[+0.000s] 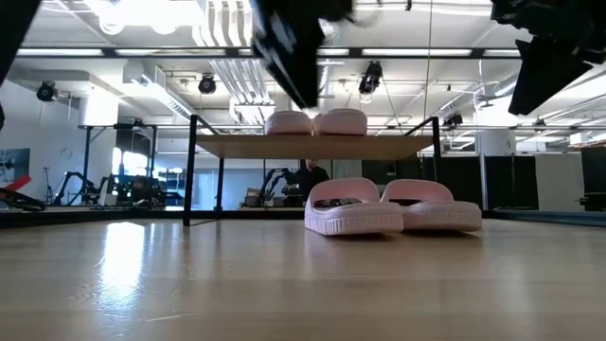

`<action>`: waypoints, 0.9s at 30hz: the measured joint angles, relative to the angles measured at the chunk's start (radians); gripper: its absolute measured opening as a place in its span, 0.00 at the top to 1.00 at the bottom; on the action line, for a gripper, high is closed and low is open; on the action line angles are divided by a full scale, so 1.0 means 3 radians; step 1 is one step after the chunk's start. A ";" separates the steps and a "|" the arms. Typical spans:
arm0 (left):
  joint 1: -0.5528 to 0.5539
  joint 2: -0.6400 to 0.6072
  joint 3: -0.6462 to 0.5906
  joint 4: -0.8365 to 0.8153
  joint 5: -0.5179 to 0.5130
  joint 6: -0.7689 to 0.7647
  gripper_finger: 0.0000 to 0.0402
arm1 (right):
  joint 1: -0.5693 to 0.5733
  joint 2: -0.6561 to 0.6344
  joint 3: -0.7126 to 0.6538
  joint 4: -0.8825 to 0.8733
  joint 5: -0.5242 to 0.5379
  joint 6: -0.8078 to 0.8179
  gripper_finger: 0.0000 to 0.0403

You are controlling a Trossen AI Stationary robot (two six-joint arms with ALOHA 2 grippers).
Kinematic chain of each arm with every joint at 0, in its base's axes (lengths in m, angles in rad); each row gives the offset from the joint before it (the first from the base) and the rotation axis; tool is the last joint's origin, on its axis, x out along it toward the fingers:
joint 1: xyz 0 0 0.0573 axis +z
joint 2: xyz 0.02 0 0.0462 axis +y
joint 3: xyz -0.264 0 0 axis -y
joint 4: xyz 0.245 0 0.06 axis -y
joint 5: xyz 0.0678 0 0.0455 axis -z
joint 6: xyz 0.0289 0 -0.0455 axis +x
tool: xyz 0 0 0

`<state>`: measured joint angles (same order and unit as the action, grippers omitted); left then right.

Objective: Pick and place slides into the shelf
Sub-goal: Put the left black sandal under the shelf

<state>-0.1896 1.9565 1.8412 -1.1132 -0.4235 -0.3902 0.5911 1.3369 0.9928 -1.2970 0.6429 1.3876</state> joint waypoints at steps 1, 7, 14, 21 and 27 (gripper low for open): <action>-0.0068 -0.0122 -0.0009 -0.0152 0.0133 -0.0134 0.61 | 0.0000 0.0000 0.0000 0.0016 -0.0051 -0.0037 0.58; -0.0672 -0.0612 -0.0061 -0.1403 0.0353 -0.0676 0.73 | 0.0009 0.0000 0.0000 0.0239 -0.0254 -0.0336 0.58; -0.1175 -0.0671 -0.0507 -0.1530 0.0781 -0.1682 0.87 | 0.0008 0.0000 0.0000 0.0386 -0.0107 -0.0469 0.58; -0.1452 -0.0474 -0.1168 -0.1529 0.1505 -0.2543 0.99 | 0.0008 0.0000 0.0000 0.0406 -0.0058 -0.0521 0.58; -0.1504 -0.0301 -0.1256 -0.1528 0.1767 -0.3042 0.84 | 0.0008 0.0000 0.0000 0.0411 -0.0057 -0.0567 0.58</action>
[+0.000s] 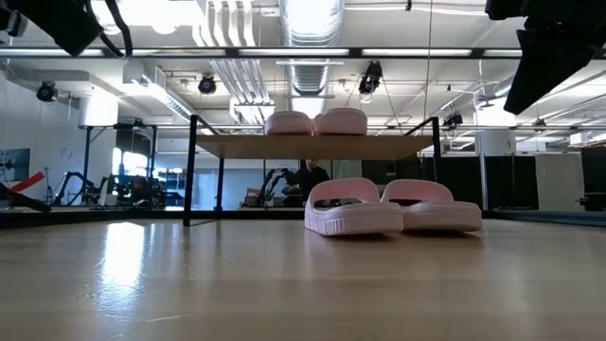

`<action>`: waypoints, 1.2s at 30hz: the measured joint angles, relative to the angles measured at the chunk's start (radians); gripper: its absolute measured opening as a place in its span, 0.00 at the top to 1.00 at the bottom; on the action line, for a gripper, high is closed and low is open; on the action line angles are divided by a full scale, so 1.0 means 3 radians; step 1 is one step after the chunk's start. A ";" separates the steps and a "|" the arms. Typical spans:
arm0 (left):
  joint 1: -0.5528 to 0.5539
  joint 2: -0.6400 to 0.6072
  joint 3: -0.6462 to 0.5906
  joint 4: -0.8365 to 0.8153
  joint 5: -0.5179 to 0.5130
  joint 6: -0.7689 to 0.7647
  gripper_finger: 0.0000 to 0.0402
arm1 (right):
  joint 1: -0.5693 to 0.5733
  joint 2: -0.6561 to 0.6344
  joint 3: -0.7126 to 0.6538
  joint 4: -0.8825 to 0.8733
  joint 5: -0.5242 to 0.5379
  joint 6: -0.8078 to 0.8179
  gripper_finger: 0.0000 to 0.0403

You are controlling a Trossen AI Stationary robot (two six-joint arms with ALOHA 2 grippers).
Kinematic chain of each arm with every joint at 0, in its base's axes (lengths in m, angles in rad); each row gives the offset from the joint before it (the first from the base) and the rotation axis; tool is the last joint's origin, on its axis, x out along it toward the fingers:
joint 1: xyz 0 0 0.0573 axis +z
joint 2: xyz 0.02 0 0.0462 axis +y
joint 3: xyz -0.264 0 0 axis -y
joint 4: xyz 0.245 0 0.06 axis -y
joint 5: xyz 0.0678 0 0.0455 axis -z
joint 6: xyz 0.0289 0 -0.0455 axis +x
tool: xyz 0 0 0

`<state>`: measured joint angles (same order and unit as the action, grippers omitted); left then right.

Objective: Pick and place slides into the shelf
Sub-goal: Put the left black sandal under the shelf

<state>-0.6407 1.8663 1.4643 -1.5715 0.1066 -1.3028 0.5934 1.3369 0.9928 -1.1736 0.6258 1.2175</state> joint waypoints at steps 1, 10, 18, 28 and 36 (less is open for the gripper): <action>0.0000 0.0016 0.0000 0.0001 0.0006 -0.0030 0.80 | 0.0000 0.0000 0.0000 0.0000 0.0000 0.0000 0.58; -0.0014 0.0097 -0.0002 0.0003 0.0042 -0.0082 0.54 | 0.0000 0.0000 0.0000 0.0003 0.0000 0.0001 0.58; -0.0015 0.0098 -0.0312 0.0044 -0.0023 -0.0060 0.52 | 0.0000 0.0000 0.0000 0.0005 -0.0001 0.0003 0.58; -0.0019 0.0098 -0.0626 0.0413 -0.0006 0.0092 0.52 | 0.0000 0.0000 0.0000 0.0003 0.0006 0.0003 0.58; -0.0024 0.0098 -0.0759 0.0400 -0.0055 0.0130 0.72 | -0.0003 0.0000 -0.0016 0.0002 0.0014 -0.0013 0.58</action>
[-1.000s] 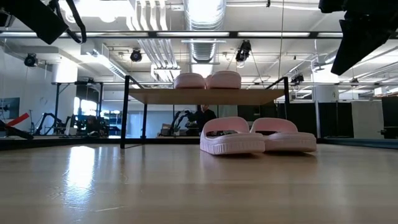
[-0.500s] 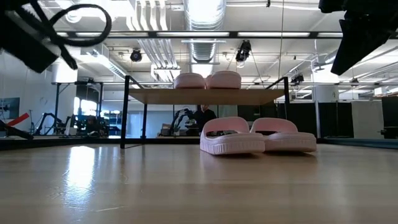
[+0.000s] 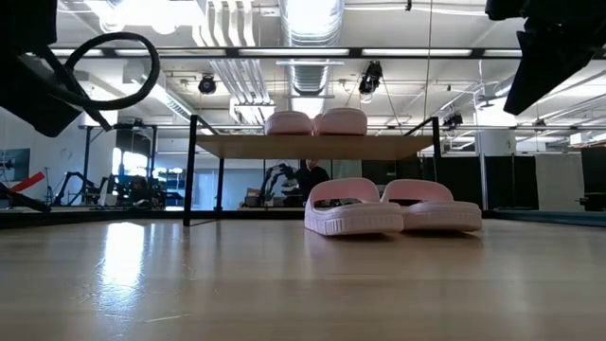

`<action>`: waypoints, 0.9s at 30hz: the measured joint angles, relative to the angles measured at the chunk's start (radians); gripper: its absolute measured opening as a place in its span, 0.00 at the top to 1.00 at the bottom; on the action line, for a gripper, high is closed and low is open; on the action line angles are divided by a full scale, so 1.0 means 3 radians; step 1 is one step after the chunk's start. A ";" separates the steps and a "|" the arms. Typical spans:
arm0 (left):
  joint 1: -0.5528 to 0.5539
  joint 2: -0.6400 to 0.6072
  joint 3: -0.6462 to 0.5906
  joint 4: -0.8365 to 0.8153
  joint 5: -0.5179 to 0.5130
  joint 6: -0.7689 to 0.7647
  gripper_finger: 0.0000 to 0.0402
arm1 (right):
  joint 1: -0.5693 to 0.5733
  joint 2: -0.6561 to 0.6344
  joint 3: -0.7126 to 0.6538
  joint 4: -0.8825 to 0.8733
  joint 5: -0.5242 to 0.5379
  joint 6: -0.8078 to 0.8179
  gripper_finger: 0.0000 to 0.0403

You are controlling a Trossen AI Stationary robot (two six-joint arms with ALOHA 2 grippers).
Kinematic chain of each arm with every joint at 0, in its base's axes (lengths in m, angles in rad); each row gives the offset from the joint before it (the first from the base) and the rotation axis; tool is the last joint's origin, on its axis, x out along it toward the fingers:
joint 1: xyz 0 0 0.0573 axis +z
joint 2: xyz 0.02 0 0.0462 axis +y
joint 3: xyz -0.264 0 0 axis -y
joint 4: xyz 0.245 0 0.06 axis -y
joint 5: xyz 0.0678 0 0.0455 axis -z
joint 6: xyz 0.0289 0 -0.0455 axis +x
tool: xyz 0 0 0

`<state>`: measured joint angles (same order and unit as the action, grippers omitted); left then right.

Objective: Pick and place slides into the shelf
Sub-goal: Put the left black sandal under the shelf

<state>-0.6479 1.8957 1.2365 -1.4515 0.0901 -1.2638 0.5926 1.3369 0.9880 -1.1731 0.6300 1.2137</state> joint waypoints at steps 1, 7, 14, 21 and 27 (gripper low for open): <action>0.0000 0.0000 0.0000 -0.0005 -0.0025 0.0037 0.76 | 0.0000 0.0000 -0.0006 0.0000 0.0000 0.0001 0.58; 0.0033 0.0000 0.0081 -0.0027 -0.0366 0.0153 0.98 | 0.0000 0.0000 -0.0052 0.0000 0.0000 0.0036 0.58; 0.0156 0.0000 0.0313 0.0037 -0.1118 0.0535 0.99 | 0.0000 0.0000 -0.0091 -0.0002 0.0000 0.0190 0.58; 0.0414 0.0000 0.0415 0.0074 -0.2066 0.1365 1.00 | 0.0000 0.0000 -0.0100 -0.0007 -0.0005 0.0378 0.58; 0.0657 0.0000 0.0373 0.0876 -0.2544 0.2521 1.00 | 0.0001 -0.0001 -0.0008 -0.0006 -0.0029 0.0378 0.58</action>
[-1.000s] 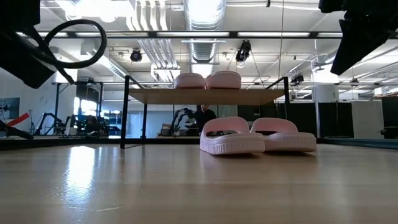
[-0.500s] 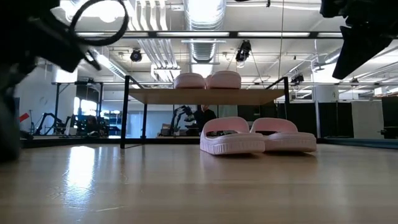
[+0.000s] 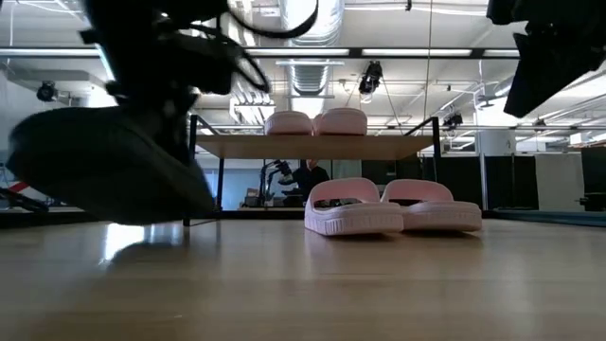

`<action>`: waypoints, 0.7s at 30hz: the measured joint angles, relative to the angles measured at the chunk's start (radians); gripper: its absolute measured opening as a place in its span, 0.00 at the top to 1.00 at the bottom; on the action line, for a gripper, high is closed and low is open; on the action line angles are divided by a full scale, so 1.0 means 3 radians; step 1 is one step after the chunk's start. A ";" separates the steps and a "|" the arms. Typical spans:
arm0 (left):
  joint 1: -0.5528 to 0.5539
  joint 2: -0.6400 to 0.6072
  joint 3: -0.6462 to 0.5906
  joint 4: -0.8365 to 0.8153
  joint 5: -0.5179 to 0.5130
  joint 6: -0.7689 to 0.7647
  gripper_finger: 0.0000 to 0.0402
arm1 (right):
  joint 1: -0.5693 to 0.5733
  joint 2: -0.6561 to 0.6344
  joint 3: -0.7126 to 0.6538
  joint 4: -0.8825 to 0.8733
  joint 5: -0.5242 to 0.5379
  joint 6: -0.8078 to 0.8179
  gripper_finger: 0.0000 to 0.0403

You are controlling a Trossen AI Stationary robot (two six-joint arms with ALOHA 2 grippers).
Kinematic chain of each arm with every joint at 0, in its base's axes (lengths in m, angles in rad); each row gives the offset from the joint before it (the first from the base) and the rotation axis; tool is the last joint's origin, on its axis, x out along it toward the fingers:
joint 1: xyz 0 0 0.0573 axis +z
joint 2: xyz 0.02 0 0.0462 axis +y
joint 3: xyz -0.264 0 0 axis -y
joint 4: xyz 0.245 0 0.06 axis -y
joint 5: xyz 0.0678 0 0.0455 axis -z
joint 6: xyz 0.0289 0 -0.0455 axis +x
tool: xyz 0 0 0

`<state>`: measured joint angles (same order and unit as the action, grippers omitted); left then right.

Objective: Pick and place slides into the shelf
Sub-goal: Put the left black sandal under the shelf

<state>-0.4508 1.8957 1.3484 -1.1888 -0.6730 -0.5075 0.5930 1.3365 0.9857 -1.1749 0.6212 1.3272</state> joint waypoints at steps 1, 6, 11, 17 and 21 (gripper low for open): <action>0.0038 0.0000 -0.0020 0.0179 -0.0018 0.0195 1.00 | 0.0000 0.0000 0.0028 -0.0007 0.0000 -0.0006 0.58; 0.0215 0.0000 -0.0190 0.0388 -0.0144 0.0672 1.00 | -0.0001 0.0000 0.0158 -0.0010 0.0019 -0.0092 0.58; 0.0307 0.0000 -0.0416 0.0391 -0.0176 0.0675 1.00 | -0.0009 0.0002 0.0215 -0.0145 0.0027 -0.0073 0.58; 0.0337 -0.0056 -0.0567 0.0657 -0.0166 0.0601 1.00 | -0.0008 0.0004 0.0210 -0.0173 -0.0171 -0.0255 0.58; 0.0362 -0.0090 -0.0608 0.0698 -0.0143 0.0347 0.99 | -0.0006 0.0003 0.0203 -0.0175 -0.0382 -0.0370 0.58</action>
<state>-0.3421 1.8688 1.1662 -0.9794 -0.7158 -0.4034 0.5911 1.3373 1.0466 -1.2273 0.5066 1.2162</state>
